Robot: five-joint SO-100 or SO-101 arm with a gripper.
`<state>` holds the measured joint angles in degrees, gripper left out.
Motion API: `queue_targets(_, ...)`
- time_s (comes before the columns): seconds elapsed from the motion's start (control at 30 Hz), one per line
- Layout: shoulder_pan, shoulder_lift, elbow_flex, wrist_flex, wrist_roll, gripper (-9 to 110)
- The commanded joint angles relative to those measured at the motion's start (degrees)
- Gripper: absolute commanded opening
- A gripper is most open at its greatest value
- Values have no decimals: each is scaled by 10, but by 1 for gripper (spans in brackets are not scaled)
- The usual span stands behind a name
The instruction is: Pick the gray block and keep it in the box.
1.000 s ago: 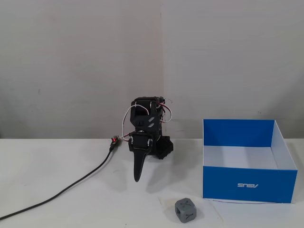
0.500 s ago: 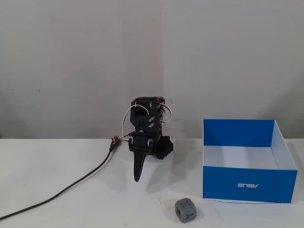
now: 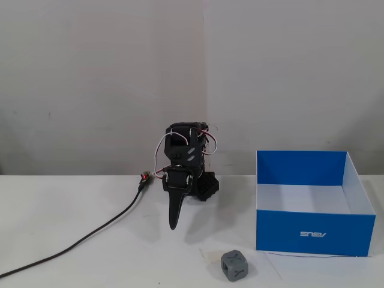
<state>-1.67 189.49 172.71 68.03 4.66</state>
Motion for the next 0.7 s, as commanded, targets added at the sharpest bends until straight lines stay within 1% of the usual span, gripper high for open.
queue_targets(0.0, -5, 69, 4, -1, 3, 0)
queue_targets(0.5, -5, 69, 4, -1, 3, 0)
queue_targets(0.67, -5, 69, 4, -1, 3, 6)
